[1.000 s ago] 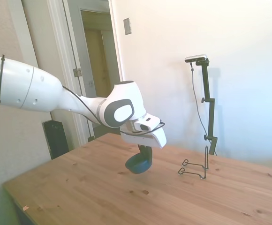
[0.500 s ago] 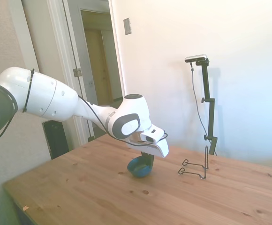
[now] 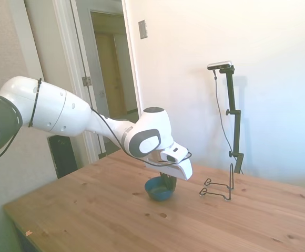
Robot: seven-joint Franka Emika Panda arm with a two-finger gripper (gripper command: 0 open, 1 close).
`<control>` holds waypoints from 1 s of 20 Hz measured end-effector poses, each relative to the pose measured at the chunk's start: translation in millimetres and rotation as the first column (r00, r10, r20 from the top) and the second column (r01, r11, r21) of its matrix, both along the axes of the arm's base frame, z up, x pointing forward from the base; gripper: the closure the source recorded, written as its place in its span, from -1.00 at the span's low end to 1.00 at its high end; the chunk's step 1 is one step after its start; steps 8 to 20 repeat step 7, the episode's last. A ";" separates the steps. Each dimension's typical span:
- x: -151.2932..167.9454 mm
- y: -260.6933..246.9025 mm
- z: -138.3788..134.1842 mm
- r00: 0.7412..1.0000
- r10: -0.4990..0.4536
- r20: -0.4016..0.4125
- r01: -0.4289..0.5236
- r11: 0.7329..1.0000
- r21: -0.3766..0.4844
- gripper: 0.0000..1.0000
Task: Unload the bowl
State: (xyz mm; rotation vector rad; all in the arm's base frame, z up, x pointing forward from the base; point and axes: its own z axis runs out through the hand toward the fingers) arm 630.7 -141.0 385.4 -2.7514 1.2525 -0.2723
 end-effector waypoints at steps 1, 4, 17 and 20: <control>0.1 -1.5 1.4 1.000 -0.007 -0.003 0.007 1.000 0.001 -1.00; 3.5 -7.5 16.4 0.999 -0.030 0.009 0.030 1.000 -0.003 -1.00; 4.0 -9.8 40.8 0.998 -0.060 0.032 0.060 0.998 -0.018 -1.00; 4.0 -9.8 40.8 0.998 -0.060 0.032 0.060 0.998 -0.018 -1.00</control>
